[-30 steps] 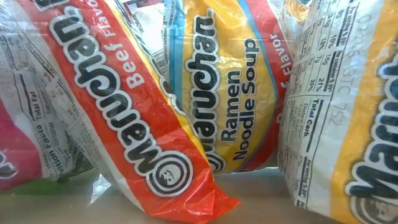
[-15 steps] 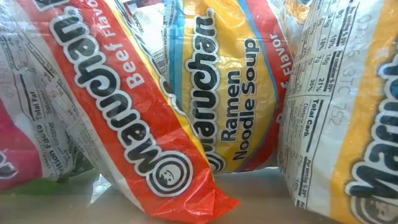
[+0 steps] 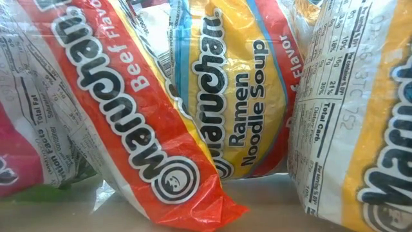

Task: Pick & Place Food Item
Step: Put the yellow seasoning bottle into the top transparent bin

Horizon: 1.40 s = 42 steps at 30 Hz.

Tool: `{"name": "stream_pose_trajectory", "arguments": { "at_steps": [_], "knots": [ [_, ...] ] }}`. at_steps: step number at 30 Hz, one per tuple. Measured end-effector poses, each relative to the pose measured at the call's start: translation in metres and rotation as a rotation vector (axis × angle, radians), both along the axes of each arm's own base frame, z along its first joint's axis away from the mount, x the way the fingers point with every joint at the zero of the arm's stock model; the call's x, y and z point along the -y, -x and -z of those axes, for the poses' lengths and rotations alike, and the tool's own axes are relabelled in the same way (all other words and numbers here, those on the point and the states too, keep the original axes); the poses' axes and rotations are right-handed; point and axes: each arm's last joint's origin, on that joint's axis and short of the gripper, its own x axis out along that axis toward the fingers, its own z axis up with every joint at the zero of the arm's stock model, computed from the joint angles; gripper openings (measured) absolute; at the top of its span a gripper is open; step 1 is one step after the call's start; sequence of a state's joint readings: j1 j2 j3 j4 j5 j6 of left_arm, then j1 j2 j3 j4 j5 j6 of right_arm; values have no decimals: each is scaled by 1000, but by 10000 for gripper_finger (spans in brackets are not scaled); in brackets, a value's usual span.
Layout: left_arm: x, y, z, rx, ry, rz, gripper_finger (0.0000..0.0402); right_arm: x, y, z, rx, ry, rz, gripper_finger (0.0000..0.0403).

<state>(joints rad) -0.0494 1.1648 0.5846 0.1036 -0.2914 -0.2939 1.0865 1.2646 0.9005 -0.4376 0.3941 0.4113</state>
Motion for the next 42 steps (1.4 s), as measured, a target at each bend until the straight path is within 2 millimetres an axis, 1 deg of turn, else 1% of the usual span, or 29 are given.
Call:
{"name": "stream_pose_trajectory", "arguments": {
  "at_steps": [4,15,17,20,25,27,31,36,39,42],
  "knots": [
    [0,-1,-2,19,1,0,154,3,-10,-3,26,-17,25,15],
    [0,-2,-3,37,2,0,154,22,-36,-2,28,-13,145,15],
    [0,-2,-3,37,2,0,154,24,-38,-2,13,-18,144,14],
    [0,-2,-3,37,2,0,154,26,-36,2,-62,-2,74,13],
    [0,-2,-3,37,2,0,154,27,-26,9,-125,150,-281,17],
    [0,-2,-3,37,2,0,154,26,-23,10,-138,166,-362,21],
    [0,-2,-3,36,2,0,154,26,-20,14,-145,178,-376,33],
    [0,-2,-3,37,2,0,154,31,-17,34,-167,202,-368,50],
    [0,-2,-3,36,2,0,154,31,-19,41,-145,165,-297,60],
    [0,-2,-3,37,2,0,154,33,-18,45,-148,178,-271,70]
  ]
}}
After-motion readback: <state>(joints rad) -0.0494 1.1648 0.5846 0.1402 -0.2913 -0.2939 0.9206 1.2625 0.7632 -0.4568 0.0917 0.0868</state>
